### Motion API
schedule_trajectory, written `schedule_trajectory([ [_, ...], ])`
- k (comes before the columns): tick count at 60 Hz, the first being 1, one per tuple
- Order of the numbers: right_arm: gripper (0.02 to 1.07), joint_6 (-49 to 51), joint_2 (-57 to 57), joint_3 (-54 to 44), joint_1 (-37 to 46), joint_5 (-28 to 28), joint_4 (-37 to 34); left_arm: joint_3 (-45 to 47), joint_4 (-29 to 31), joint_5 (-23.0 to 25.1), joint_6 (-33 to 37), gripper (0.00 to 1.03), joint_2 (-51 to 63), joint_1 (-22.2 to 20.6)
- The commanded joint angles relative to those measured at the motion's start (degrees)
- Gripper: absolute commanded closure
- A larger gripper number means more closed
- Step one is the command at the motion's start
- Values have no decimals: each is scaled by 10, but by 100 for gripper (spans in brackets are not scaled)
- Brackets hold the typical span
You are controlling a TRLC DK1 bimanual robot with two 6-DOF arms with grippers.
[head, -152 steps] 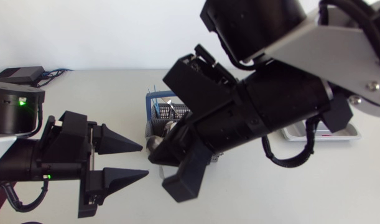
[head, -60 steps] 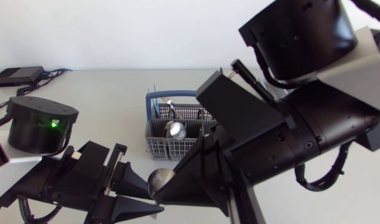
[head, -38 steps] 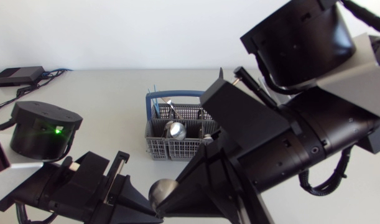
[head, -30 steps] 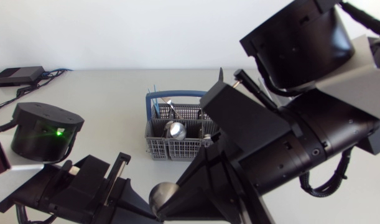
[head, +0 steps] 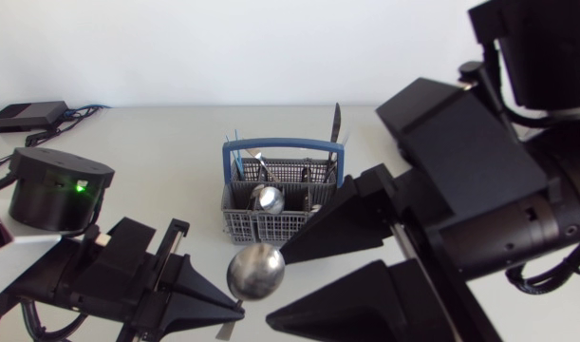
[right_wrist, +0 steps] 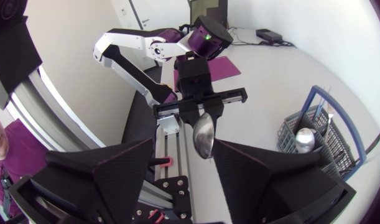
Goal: Sort the cutlery from the basket into the organizer compartments.
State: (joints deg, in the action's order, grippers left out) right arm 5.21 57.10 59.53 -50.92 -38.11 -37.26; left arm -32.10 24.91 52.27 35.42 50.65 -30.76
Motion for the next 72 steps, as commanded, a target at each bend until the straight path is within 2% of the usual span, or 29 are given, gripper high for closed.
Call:
schedule_trajectory([
  [1, 17, 13, -16, -31, 14, 10, 16, -17, -23, 12, -29, 100, 9, 27],
  [12, 17, 9, -34, -92, 35, 49, 68, -20, -147, 12, -155, 100, 19, 47],
  [18, 17, 1, -38, -118, 34, 80, 93, -25, -171, 6, -184, 100, 24, 47],
  [29, 17, -19, -39, -147, 25, 159, 147, -31, -193, -47, -208, 100, 30, 35],
  [33, 18, -30, -37, -150, 10, 196, 170, -28, -214, -122, -221, 100, 32, -3],
  [41, 18, -47, -23, -142, 6, 219, 195, -29, -239, -210, -243, 100, 41, -55],
  [43, 21, -47, -18, -140, 6, 221, 201, -31, -241, -230, -247, 100, 45, -69],
  [47, 23, -51, -10, -134, 6, 222, 206, -34, -248, -265, -251, 100, 52, -84],
  [53, 25, -54, -4, -125, 7, 229, 208, -38, -264, -299, -260, 100, 59, -85],
  [60, 28, -58, -2, -122, 9, 243, 213, -37, -283, -384, -258, 100, 63, -109],
  [72, 28, -58, -5, -115, 14, 269, 213, -24, -326, -577, -211, 100, 69, -190],
])
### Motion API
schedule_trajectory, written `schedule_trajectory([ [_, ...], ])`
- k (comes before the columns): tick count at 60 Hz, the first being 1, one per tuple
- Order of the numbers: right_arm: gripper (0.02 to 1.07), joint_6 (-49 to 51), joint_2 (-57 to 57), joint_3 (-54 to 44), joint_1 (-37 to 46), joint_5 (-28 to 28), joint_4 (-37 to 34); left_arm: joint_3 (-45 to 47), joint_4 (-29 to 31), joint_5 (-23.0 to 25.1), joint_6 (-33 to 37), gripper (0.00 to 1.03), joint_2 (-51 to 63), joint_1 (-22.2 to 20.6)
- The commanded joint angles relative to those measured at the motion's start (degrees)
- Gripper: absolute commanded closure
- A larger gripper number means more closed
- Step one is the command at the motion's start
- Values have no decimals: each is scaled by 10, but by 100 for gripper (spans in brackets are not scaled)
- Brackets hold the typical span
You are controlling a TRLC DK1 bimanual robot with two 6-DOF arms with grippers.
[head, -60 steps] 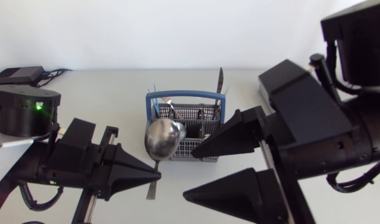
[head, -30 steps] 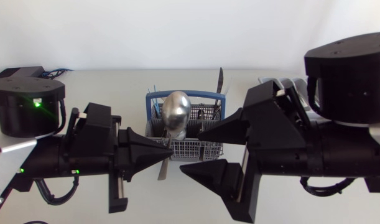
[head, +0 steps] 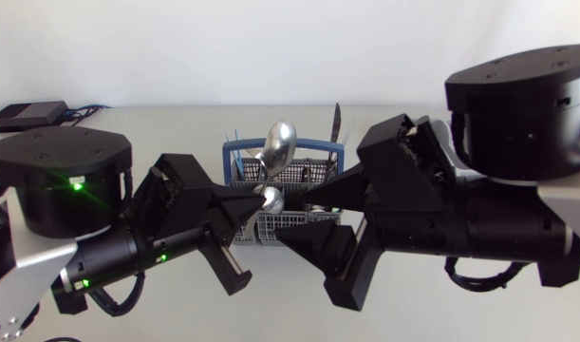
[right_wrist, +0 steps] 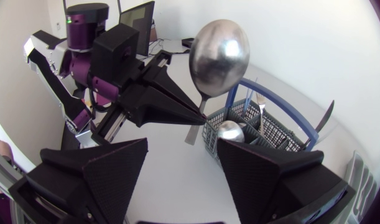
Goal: Sort the cutlery from the basket into the organizer compartments.
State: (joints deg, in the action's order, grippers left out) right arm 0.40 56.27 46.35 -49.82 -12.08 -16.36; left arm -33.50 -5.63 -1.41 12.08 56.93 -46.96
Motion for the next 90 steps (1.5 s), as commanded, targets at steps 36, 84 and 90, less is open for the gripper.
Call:
schedule_trajectory([
  [36, 28, -7, -33, 13, 63, -18, -52, 26, 2, 35, 59, 100, -32, 8],
  [84, 27, 12, 41, -22, 61, -226, 67, -98, 82, 584, -130, 100, 13, 205],
  [90, 28, 12, 50, -13, 59, -236, 72, -95, 76, 597, -131, 100, 19, 209],
])
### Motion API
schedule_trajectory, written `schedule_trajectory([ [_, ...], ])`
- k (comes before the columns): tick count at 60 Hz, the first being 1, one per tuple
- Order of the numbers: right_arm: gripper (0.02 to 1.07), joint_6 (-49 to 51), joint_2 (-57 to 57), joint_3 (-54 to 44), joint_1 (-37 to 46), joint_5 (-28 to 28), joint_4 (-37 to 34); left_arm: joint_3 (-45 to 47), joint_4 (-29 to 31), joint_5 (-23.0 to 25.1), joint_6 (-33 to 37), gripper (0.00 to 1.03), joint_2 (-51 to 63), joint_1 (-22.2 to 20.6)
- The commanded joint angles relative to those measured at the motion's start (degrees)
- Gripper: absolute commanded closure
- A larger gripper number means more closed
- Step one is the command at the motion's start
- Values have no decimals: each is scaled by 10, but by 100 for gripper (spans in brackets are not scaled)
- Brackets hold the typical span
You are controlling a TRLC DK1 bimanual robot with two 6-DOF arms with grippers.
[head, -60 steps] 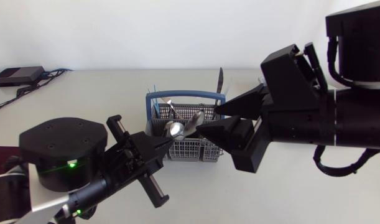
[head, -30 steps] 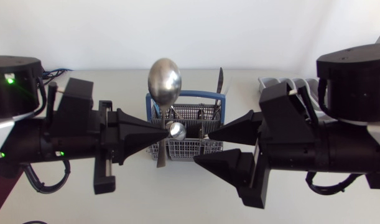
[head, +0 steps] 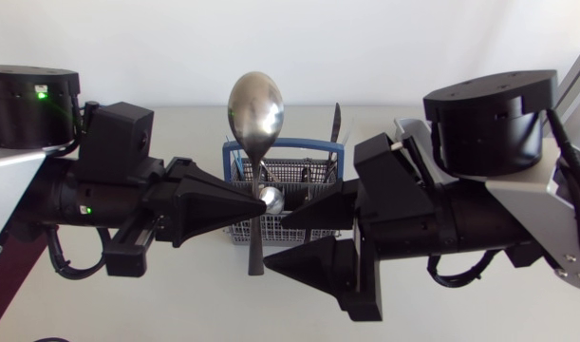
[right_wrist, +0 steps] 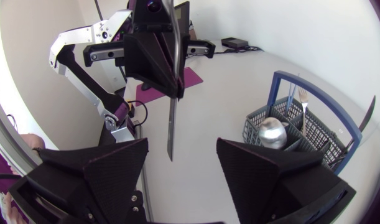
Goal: Sort the cutlery from the basket into the organizer compartments.
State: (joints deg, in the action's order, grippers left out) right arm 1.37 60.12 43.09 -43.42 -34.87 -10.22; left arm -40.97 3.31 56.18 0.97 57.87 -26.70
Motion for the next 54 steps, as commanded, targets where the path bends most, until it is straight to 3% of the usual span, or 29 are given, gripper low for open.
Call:
schedule_trajectory([
  [1, 30, 2, 12, 21, -6, -10, 11, -20, -14, 23, -20, 100, 10, 7],
  [40, 63, 0, 52, 60, -18, -30, 20, -5, -84, 59, -70, 100, 14, 14],
  [54, 91, 0, 50, 60, -24, -33, 21, -4, -89, 63, -77, 100, 15, 14],
])
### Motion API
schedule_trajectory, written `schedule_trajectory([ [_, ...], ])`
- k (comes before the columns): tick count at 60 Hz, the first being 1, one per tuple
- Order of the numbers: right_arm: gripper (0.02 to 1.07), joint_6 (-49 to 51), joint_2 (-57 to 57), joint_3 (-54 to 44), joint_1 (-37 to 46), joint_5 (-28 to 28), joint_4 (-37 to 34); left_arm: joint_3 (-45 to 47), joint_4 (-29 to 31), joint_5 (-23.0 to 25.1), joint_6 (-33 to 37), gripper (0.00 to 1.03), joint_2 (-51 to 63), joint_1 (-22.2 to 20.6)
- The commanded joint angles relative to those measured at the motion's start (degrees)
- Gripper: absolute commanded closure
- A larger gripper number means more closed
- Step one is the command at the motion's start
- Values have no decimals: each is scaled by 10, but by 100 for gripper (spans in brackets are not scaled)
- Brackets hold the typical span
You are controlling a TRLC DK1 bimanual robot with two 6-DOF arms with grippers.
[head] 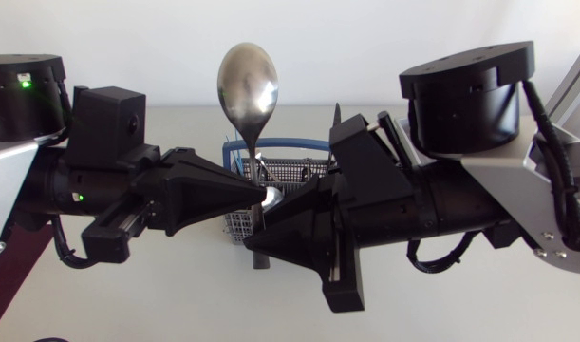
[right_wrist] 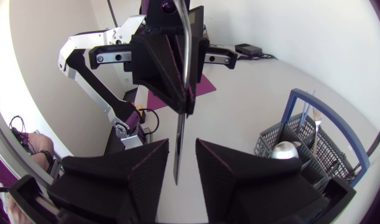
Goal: Sort the cutlery from the basket into the organizer compartments.
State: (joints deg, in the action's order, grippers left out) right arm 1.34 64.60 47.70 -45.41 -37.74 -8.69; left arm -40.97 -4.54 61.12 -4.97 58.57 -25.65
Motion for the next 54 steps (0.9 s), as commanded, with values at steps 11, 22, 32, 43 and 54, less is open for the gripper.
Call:
schedule_trajectory([
  [11, 101, -1, -2, 5, -2, 0, 8, -1, -19, 16, -25, 100, 8, 0],
  [22, 101, 0, -10, -2, 0, -1, 5, -1, -23, 15, -36, 94, 8, 1],
  [32, 101, 1, -22, -6, 0, -4, -5, 1, -24, 15, -48, 50, 4, 9],
  [43, 101, 1, -41, -12, 6, -4, -12, 5, -22, 15, -51, 11, -2, 12],
  [54, 101, 1, -63, -10, 51, 4, -32, -1, -11, 11, -44, 9, -14, 40],
])
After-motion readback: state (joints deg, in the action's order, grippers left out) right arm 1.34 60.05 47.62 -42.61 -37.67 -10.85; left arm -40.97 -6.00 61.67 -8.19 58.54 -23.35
